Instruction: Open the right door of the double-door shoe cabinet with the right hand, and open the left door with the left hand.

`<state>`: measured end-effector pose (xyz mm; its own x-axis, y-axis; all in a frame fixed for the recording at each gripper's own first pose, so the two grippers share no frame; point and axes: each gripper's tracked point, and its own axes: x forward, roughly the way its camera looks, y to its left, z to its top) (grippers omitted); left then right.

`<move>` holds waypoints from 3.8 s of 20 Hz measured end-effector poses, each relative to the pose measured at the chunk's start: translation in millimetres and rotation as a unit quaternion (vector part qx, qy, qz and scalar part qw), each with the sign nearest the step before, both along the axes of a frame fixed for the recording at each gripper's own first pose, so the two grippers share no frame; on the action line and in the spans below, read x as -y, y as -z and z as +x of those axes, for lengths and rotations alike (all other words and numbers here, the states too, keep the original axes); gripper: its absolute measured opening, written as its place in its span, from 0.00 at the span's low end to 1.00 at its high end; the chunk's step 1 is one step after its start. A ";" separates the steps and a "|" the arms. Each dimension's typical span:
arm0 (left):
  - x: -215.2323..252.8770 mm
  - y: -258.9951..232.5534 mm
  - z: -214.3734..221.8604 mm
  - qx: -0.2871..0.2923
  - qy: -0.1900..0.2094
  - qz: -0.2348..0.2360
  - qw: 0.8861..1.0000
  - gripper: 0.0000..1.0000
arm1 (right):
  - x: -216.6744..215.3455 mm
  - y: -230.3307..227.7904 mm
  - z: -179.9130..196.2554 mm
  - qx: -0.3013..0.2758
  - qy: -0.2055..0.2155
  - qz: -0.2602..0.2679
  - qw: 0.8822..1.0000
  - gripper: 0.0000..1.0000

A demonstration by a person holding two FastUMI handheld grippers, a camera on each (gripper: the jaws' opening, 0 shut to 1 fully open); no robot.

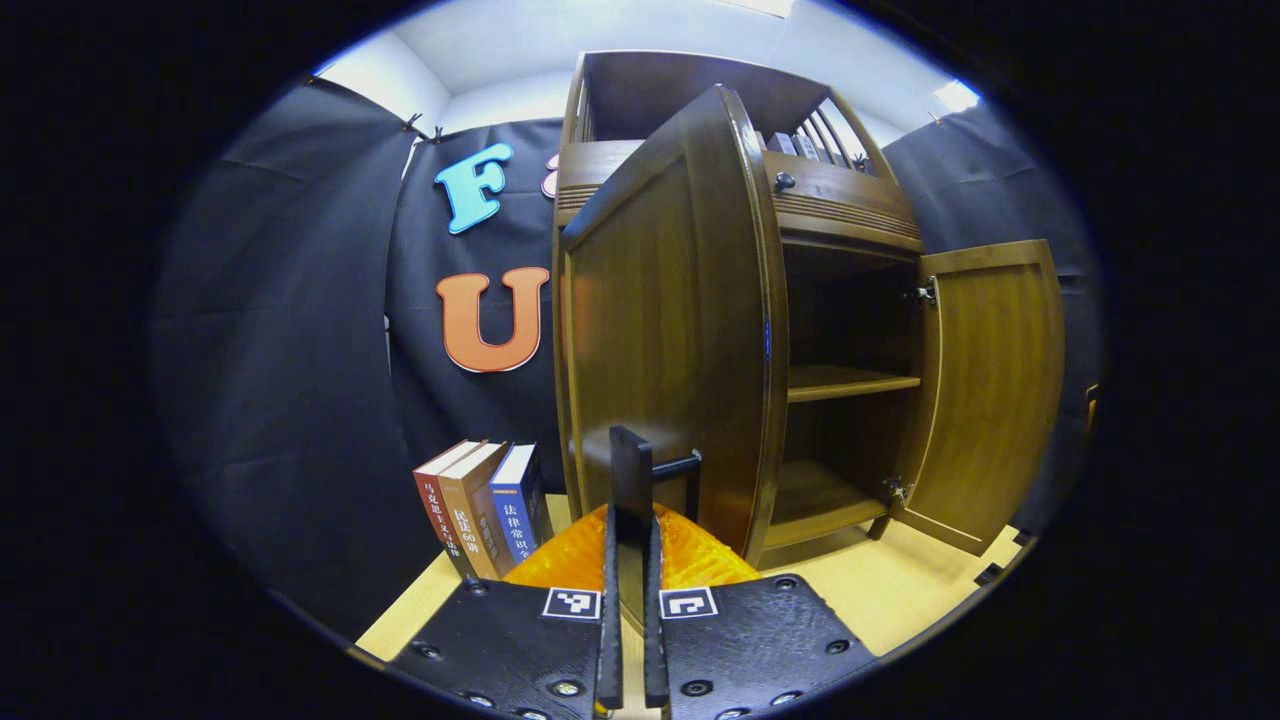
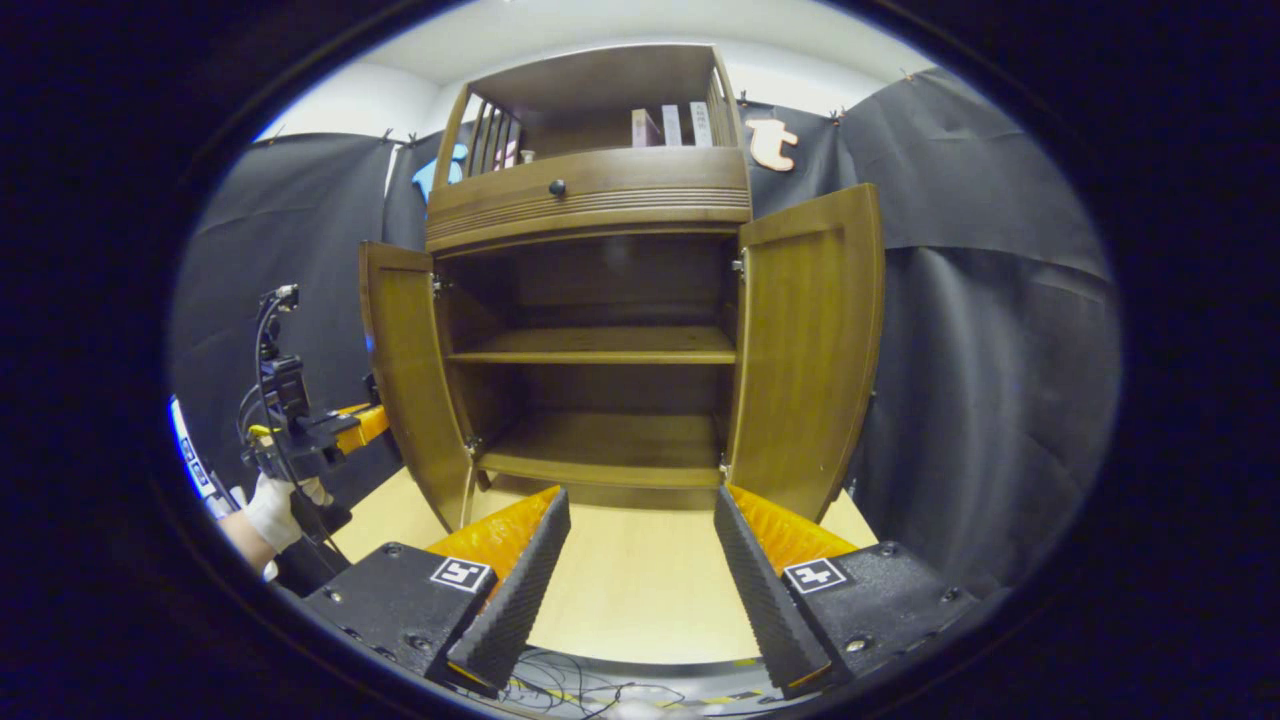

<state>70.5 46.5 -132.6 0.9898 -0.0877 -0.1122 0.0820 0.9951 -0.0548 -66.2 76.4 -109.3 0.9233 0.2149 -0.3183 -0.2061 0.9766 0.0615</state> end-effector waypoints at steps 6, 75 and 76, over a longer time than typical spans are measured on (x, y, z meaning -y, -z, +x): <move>-29.2 3.1 -3.4 -0.003 0.006 -0.003 1.000 0.01 | -11.0 0.9 2.6 0.002 -0.010 0.004 1.000 0.92; 64.1 -136.3 -105.6 0.064 -0.030 0.005 0.998 0.95 | 53.6 -56.6 35.0 0.075 0.083 0.038 0.993 0.92; 65.4 -136.4 -105.8 0.065 -0.028 0.006 0.997 0.95 | 53.7 -56.0 34.3 0.076 0.081 0.036 0.993 0.92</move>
